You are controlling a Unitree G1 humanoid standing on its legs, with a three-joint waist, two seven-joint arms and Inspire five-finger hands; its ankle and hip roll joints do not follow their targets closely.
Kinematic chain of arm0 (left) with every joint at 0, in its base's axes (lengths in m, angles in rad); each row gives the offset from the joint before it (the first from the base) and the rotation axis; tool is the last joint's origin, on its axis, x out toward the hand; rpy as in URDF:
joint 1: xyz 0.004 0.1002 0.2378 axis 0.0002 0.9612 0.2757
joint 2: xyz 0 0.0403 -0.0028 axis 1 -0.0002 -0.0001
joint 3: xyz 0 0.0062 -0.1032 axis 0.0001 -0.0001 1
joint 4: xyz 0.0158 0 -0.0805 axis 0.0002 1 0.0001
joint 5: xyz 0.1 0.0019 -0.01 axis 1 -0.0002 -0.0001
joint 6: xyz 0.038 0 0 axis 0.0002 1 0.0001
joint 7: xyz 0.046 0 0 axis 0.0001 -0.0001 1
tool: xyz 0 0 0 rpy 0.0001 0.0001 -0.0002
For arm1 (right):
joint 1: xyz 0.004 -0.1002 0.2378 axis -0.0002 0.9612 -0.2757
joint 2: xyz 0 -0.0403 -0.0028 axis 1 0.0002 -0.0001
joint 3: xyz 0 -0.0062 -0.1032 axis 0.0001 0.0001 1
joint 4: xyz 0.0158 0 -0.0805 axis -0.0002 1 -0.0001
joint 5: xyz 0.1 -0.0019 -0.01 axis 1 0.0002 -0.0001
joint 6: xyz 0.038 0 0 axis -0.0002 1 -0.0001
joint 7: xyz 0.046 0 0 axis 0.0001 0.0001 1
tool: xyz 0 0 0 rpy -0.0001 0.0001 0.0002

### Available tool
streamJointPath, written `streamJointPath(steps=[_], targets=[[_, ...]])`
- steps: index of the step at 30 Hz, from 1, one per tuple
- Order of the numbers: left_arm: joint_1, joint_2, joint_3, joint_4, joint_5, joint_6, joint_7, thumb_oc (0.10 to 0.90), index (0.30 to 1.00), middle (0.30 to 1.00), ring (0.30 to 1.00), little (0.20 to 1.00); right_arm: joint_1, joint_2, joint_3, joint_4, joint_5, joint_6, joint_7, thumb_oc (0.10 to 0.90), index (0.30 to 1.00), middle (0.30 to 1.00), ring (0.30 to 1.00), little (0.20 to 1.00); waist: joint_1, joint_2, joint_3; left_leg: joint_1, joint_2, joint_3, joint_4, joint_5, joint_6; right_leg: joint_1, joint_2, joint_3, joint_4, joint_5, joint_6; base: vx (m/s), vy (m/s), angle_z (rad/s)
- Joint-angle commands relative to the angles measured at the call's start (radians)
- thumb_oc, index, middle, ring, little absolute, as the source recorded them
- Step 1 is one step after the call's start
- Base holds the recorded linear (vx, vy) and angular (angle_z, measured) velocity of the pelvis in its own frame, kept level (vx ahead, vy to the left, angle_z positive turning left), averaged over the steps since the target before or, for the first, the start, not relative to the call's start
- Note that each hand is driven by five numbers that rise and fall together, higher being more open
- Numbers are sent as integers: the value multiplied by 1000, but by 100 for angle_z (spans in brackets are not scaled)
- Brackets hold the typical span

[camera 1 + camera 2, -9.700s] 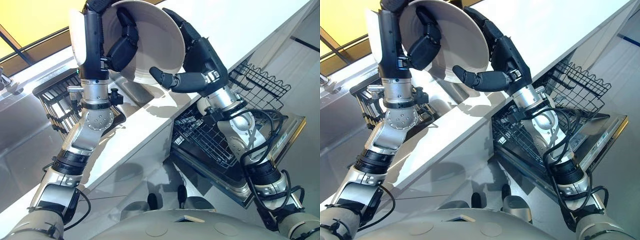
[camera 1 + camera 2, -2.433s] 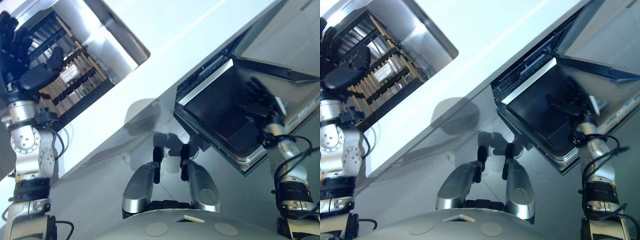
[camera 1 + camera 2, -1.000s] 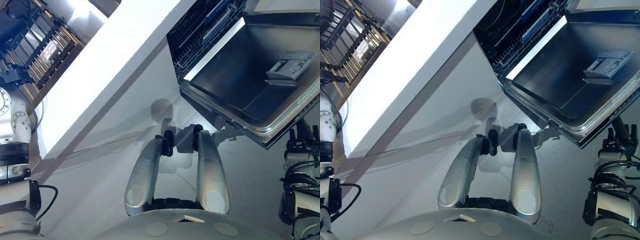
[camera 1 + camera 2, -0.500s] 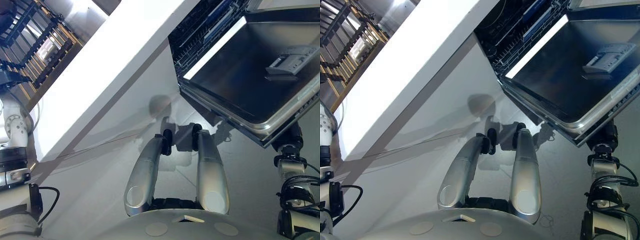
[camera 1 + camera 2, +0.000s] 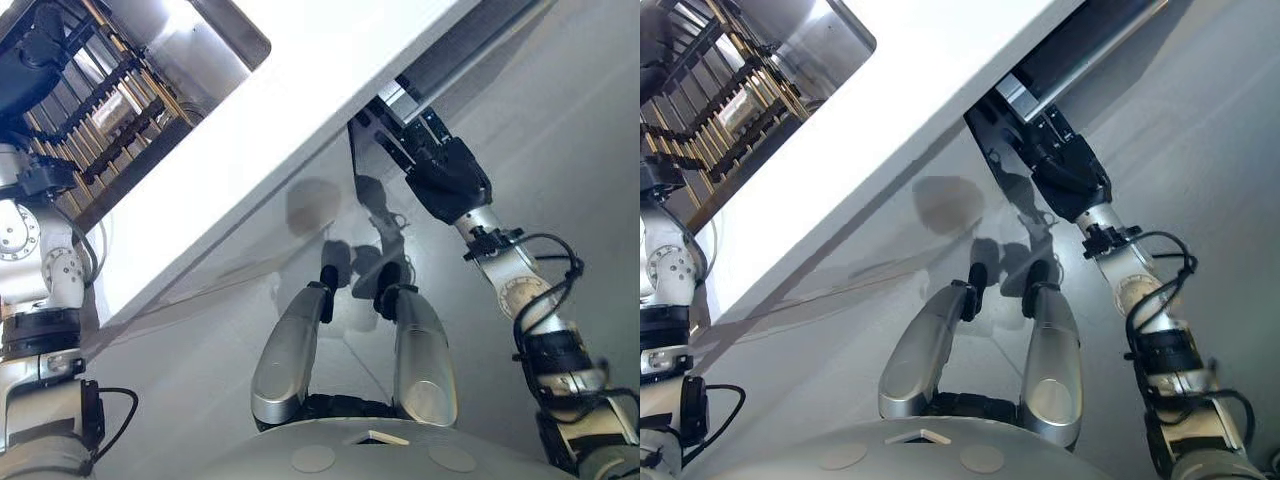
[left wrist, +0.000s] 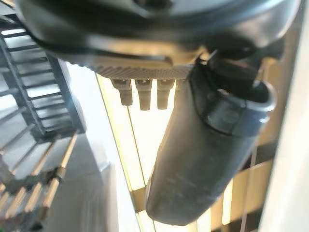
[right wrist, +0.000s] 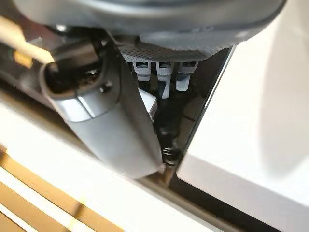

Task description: Pick up plates and place into dishwasher.

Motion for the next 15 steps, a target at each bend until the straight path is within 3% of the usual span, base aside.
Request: streamJointPath(steps=[1, 5, 9, 15], targets=[[48, -81, -84, 36, 4, -116, 0, 800, 900, 900, 900, 900, -293, 203, 49, -353, -13, -66, 78, 800, 900, 900, 900, 900, 44, -117, -73, 48, -48, 49, -163, 57, 70, 27, 44, 65, -31, -26, 58, 42, 23, -3], [82, -99, -67, 39, 18, -123, -7, 800, 900, 900, 900, 900, -212, 227, -26, -243, -180, -128, -7, 800, 900, 900, 900, 900, 38, -119, -104, 92, -46, 47, -212, 73, 69, 69, 43, 60, -81, -11, 67, 32, 22, 4], [208, -181, -17, 6, 43, -168, -36, 800, 900, 900, 900, 900, 33, 244, -156, -17, -378, -271, -18, 800, 900, 900, 900, 900, 17, -117, -168, 174, -37, 49, -320, 94, 63, 141, 45, 63, -175, 3, 86, 14, 29, 12], [306, -260, 13, -2, 33, -174, -123, 800, 900, 900, 900, 900, 249, 279, -185, 255, -454, -298, 15, 800, 900, 900, 900, 900, -17, -109, -245, 293, -16, 62, -468, 127, 39, 262, 60, 56, -304, 14, 102, 25, 21, 9]])
